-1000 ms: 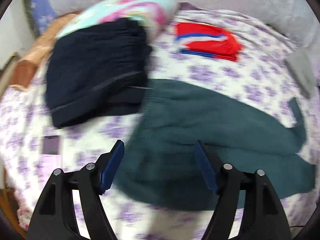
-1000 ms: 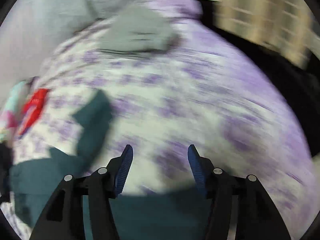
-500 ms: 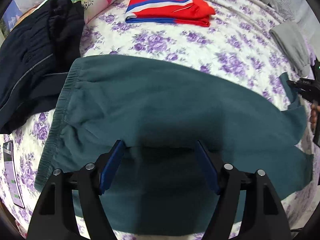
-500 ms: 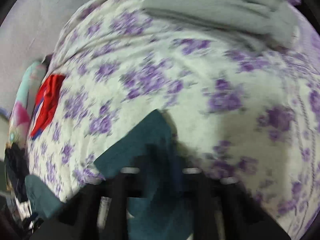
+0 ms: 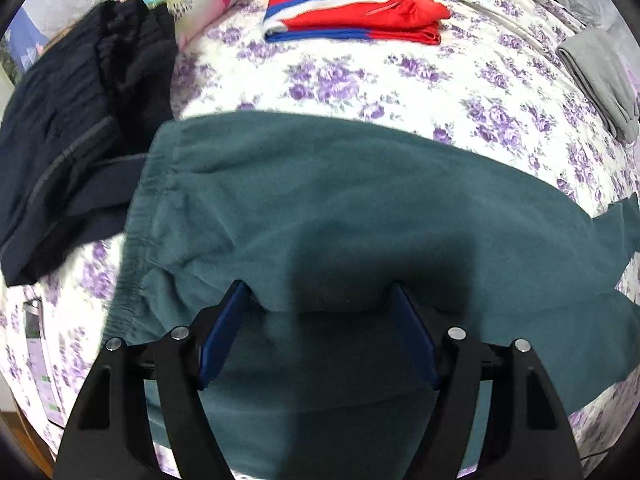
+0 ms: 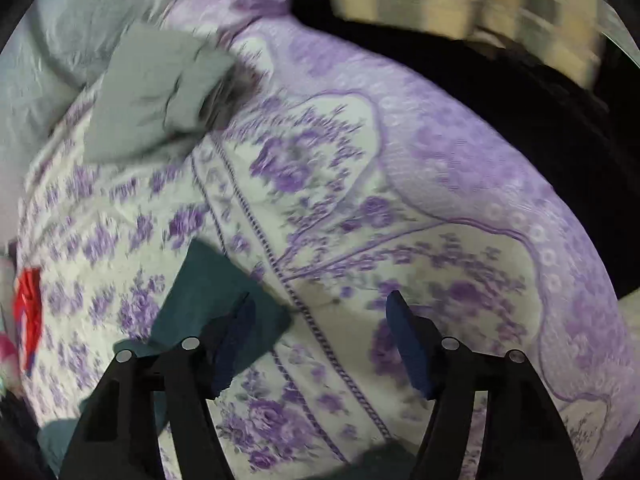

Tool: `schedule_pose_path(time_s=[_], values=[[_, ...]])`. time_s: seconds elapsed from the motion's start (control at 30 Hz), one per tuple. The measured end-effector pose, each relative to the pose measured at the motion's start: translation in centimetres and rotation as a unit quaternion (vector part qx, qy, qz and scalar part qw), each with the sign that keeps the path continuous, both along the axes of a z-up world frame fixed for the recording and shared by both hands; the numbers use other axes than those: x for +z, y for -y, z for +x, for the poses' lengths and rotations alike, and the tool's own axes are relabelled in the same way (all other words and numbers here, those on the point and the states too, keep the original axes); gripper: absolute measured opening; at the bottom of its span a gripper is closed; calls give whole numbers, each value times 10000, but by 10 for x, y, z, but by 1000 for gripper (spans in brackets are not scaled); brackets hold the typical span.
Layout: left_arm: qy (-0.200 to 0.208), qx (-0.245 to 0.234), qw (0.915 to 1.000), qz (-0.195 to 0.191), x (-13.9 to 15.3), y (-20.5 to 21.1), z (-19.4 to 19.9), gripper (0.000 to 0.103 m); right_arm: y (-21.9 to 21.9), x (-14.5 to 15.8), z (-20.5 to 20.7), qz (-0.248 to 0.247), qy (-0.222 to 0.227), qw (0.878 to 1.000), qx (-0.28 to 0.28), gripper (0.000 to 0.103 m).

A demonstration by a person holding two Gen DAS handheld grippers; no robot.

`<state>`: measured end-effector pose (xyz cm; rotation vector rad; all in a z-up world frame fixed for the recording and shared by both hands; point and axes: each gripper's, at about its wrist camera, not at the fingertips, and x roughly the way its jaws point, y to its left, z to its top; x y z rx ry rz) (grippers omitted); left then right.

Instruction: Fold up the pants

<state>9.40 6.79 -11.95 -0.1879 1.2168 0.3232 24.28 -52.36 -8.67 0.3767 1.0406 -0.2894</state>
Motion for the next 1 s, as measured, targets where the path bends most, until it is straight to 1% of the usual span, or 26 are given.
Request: schedule_pose_path(time_s=[0.03,0.1,0.13,0.17,0.2,0.23,0.27,0.3,0.33,0.4,0.43,0.47,0.5,0.53,0.57,0.6,0.63,0.67,0.7,0.73,0.77,0.8,0.83,0.93,0.97,1.0], values=[[56,4,10000,10,4,-1,-1,71,-2,6,-3,85,156,9998,65,68],[139,66,9999,9,12,-6,-2,71,-15,9,5,57,141,9989,434,68],[169,131,9998,8,15,-9,-3,71,-22,9,11,-68,107,9981,606,68],[183,188,9997,-6,17,-13,-3,71,-31,6,21,-241,51,9967,768,68],[188,221,9996,-23,18,-15,-4,71,-32,2,31,-277,2,9961,835,68],[197,269,9994,-40,20,-18,-6,71,-34,-9,43,-328,-147,9951,921,68],[205,300,9993,-42,21,-20,-7,71,-37,-20,54,-341,-352,9941,967,65],[215,325,9992,-48,22,-21,-8,71,-37,-34,62,-223,-647,9925,1015,46],[228,354,9991,-66,23,-23,-10,71,-37,-47,66,5,-851,9908,1048,44],[210,394,9990,-63,22,-26,-12,71,-37,-41,65,12,-661,9912,1145,3],[190,410,9990,-15,21,-28,-13,71,-31,-30,63,177,-485,9929,1070,3],[192,428,9989,37,21,-30,-13,71,-19,-12,57,366,-171,9953,875,3],[210,451,9987,72,22,-31,-12,71,-12,0,52,409,1,9957,831,1],[235,471,9986,94,22,-33,-12,71,-7,9,46,350,57,9962,792,1],[241,495,9984,108,22,-36,-10,71,0,11,41,42,-38,9982,600,2],[241,523,9983,122,21,-38,-9,71,6,8,37,-110,-147,9987,469,4],[230,548,9981,133,20,-42,-6,71,13,-3,35,-433,-407,9978,279,9],[209,540,9982,157,20,-44,-3,71,16,-11,37,-567,-640,9960,244,23],[186,507,9983,229,20,-45,0,71,19,-12,36,-598,-700,9955,227,24],[199,442,9981,375,24,-47,4,71,19,-9,34,-583,-534,9966,244,25],[257,392,9978,470,28,-49,7,71,15,-1,34,-599,-286,9970,386,42],[308,359,9976,515,31,-51,10,71,8,4,37,-674,-176,9961,547,63],[321,349,9975,518,33,-54,12,71,-2,7,43,-729,-94,9943,777,67],[291,359,9970,626,36,-62,20,71,-26,-1,61,-389,-127,9878,1500,67],[281,378,9966,678,37,-64,22,71,-41,-7,68,-513,-241,9827,1765,67],[294,394,9964,685,38,-65,23,71,-48,-11,71,-709,-328,9789,1887,67]])
